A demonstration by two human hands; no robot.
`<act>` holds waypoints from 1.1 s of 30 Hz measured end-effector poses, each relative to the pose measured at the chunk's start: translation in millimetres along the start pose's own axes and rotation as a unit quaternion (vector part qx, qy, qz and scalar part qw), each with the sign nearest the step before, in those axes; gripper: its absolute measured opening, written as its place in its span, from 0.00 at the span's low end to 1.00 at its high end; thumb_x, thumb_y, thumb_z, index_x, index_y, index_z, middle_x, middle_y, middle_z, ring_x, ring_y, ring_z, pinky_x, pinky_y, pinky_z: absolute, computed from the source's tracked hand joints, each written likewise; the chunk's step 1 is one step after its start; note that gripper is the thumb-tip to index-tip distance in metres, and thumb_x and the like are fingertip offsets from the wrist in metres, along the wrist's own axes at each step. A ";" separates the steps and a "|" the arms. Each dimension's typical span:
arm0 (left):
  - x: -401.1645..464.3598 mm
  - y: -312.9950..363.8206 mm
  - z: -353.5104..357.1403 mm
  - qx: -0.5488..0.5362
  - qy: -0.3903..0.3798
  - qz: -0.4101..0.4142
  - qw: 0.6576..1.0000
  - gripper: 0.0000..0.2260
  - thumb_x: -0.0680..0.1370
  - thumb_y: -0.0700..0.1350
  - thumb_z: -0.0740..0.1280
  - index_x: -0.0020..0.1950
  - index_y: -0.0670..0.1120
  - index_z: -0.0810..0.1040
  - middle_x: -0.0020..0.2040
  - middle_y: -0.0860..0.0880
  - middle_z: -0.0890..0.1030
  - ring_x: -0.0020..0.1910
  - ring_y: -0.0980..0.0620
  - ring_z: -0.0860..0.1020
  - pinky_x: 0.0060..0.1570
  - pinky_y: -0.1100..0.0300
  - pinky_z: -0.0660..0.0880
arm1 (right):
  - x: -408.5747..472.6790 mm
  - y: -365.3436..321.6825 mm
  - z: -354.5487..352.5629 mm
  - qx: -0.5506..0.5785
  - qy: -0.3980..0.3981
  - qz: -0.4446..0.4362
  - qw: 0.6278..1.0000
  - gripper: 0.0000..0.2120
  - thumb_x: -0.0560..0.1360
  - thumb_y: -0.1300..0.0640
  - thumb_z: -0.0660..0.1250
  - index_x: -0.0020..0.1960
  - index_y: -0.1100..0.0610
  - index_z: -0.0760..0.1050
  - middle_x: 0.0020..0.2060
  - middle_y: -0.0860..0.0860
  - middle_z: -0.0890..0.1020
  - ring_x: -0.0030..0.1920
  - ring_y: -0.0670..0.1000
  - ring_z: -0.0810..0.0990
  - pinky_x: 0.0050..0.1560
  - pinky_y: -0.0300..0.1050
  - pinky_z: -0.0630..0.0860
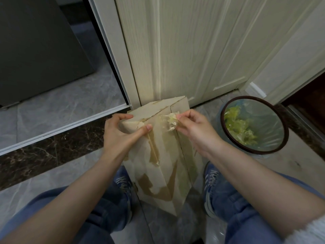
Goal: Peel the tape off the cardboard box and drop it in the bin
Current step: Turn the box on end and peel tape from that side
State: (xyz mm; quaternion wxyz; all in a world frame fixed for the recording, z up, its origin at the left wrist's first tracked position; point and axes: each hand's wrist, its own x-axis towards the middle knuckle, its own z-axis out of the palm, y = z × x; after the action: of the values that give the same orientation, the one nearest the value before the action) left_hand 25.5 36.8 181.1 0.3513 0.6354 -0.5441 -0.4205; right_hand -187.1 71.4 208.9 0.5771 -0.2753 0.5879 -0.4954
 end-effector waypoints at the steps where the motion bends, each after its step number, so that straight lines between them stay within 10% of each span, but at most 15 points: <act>1: -0.9 0.5 0.4 0.002 -0.001 0.003 1.000 0.30 0.55 0.70 0.77 0.54 0.61 0.78 0.64 0.55 0.75 0.63 0.57 0.73 0.66 0.48 0.75 | -0.1 -0.2 0.1 0.006 0.004 0.010 1.000 0.05 0.82 0.63 0.62 0.52 0.65 0.75 0.54 0.60 0.82 0.56 0.52 0.83 0.61 0.43 0.79; 15: -0.8 -1.3 -3.4 0.013 -0.012 0.020 1.000 0.30 0.56 0.69 0.75 0.54 0.58 0.79 0.62 0.55 0.75 0.60 0.62 0.72 0.64 0.53 0.73 | 12.4 -24.2 -28.9 0.040 0.073 0.020 0.996 0.04 0.83 0.61 0.61 0.50 0.60 0.71 0.53 0.64 0.83 0.52 0.59 0.86 0.56 0.56 0.82; 22: -0.3 -1.9 -0.4 0.001 -0.023 0.003 1.000 0.30 0.56 0.70 0.75 0.54 0.59 0.79 0.63 0.54 0.76 0.62 0.57 0.73 0.63 0.52 0.74 | 10.8 -26.3 -30.3 0.089 0.076 0.002 0.993 0.02 0.75 0.64 0.72 0.46 0.62 0.80 0.44 0.60 0.85 0.44 0.55 0.86 0.45 0.46 0.83; 28: 0.8 -2.8 -2.6 -0.004 -0.014 0.005 1.000 0.31 0.56 0.70 0.77 0.55 0.59 0.79 0.62 0.54 0.76 0.61 0.58 0.74 0.63 0.51 0.76 | 9.6 -26.4 -23.9 0.083 0.084 0.026 0.993 0.25 0.70 0.69 0.75 0.62 0.62 0.69 0.47 0.63 0.84 0.41 0.55 0.84 0.38 0.41 0.81; 33: 1.9 -3.4 -3.3 -0.010 -0.009 -0.005 1.000 0.30 0.56 0.70 0.77 0.54 0.60 0.79 0.62 0.55 0.77 0.61 0.57 0.74 0.64 0.48 0.76 | 10.4 -23.7 -22.7 0.037 0.042 0.005 0.998 0.09 0.73 0.69 0.72 0.53 0.67 0.78 0.47 0.61 0.82 0.44 0.53 0.82 0.43 0.39 0.82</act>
State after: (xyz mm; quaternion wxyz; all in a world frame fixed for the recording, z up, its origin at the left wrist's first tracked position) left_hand 30.0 35.4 179.1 0.3508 0.6308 -0.5394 -0.4336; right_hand -216.5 59.6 222.4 0.5643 -0.2292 0.5945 -0.5250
